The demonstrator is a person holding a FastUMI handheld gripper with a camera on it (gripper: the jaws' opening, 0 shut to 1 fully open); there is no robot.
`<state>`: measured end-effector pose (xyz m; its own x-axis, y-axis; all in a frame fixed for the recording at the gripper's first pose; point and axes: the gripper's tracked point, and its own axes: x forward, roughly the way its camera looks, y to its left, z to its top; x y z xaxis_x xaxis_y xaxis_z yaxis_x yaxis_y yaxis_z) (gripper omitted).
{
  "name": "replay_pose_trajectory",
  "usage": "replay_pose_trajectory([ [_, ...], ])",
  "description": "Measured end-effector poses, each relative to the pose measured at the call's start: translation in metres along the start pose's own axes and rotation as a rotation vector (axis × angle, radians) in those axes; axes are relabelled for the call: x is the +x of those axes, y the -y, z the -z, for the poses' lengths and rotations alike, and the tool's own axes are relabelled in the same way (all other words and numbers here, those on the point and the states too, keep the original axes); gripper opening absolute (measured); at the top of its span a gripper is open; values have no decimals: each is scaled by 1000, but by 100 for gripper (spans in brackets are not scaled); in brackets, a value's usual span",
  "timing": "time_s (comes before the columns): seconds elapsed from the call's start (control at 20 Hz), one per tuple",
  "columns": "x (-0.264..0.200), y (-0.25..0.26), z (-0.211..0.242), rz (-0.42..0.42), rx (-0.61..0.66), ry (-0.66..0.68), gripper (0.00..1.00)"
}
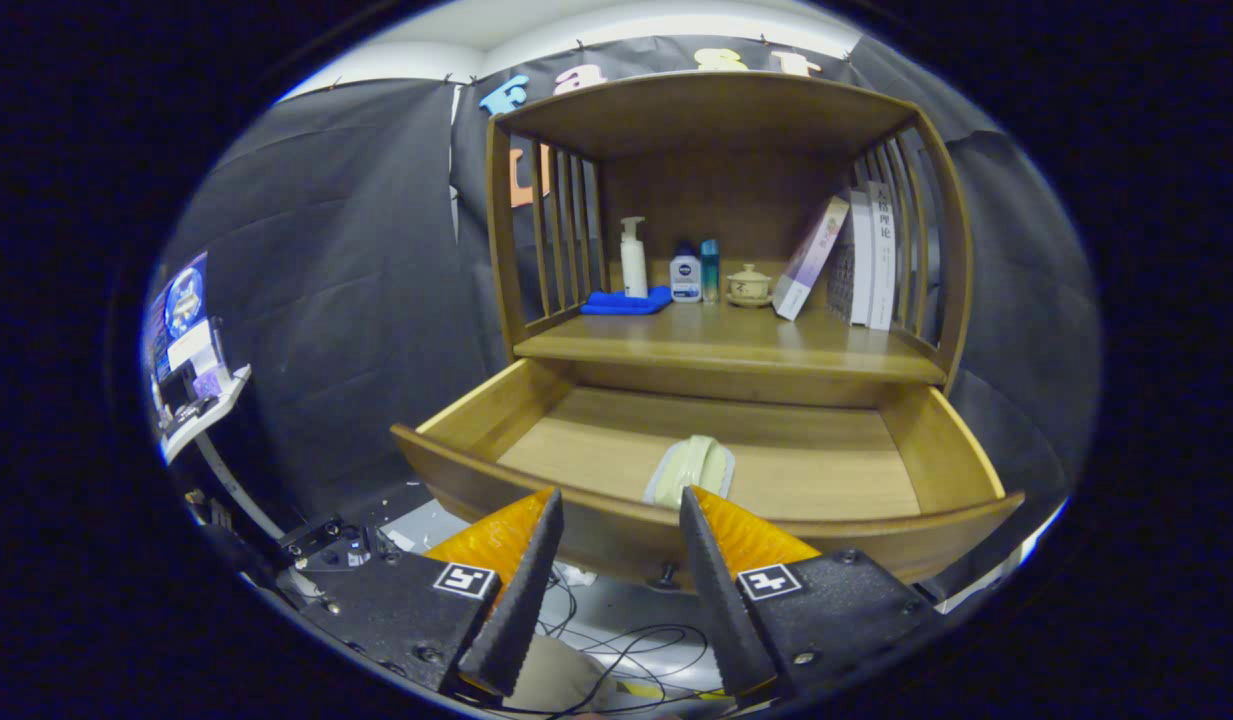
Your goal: Pull open the drawer, take out the items inside it, and place them on the countertop above the cabinet.
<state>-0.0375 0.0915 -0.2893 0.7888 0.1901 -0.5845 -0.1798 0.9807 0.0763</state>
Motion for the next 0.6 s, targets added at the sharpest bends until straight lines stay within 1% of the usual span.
replay_pose_trajectory([
  [0.15, 19, 13, -18, 21, 10, -36, 76],
  [0.35, 51, 27, -17, 44, 13, -147, 76],
  [0.5, 74, 37, -15, 61, 43, -215, 76],
  [0.6, 88, 47, -14, 82, 29, -255, 76],
])
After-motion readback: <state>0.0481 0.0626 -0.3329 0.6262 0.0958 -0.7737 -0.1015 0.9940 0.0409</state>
